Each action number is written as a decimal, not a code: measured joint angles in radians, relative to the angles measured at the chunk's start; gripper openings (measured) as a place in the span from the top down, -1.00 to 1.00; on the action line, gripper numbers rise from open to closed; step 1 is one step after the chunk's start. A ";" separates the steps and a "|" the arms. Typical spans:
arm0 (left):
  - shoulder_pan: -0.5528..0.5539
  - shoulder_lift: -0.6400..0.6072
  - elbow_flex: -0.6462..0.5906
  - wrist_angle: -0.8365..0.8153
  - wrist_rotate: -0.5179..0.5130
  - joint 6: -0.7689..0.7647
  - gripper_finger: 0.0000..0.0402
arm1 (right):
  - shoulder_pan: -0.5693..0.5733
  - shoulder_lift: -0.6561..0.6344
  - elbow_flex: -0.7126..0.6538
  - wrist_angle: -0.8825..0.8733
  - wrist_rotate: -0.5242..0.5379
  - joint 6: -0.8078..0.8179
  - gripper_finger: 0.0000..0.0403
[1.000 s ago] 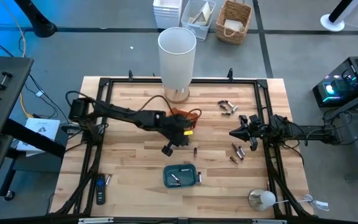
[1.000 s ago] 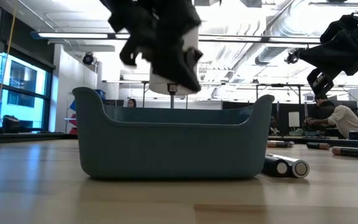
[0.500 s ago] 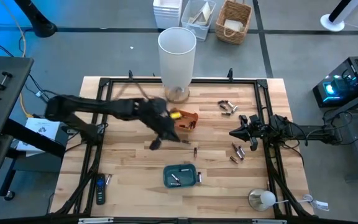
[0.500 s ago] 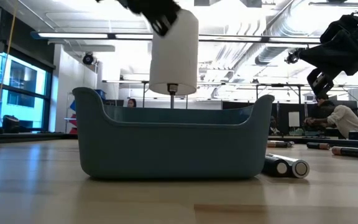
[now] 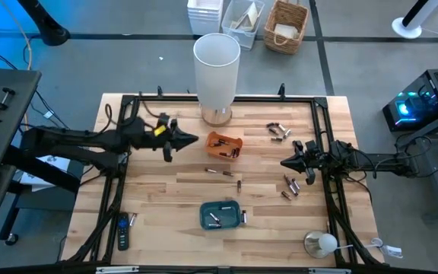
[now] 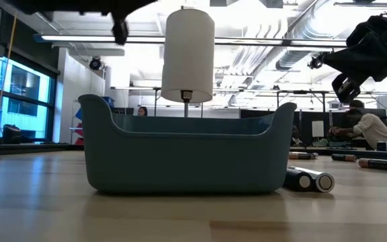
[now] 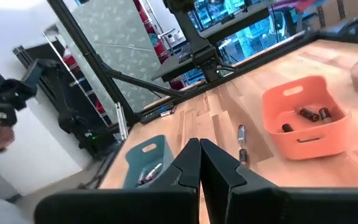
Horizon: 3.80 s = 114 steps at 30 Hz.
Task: Sort batteries
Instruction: Put the black battery into the orange bin
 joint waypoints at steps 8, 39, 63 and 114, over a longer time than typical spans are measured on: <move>-0.069 -0.013 -0.027 0.014 -0.227 -0.052 1.00 | -0.001 0.000 0.000 0.293 0.383 0.321 1.00; 0.133 -0.014 -0.027 -0.128 0.012 0.056 1.00 | 0.112 1.778 1.261 -0.748 0.018 0.471 0.32; 0.133 -0.014 -0.027 -0.182 0.017 0.115 1.00 | 0.139 1.962 1.437 -0.905 0.041 0.933 0.16; 0.133 -0.008 -0.027 -0.193 -0.144 0.130 1.00 | -0.006 1.719 1.419 -0.727 0.032 -0.204 0.19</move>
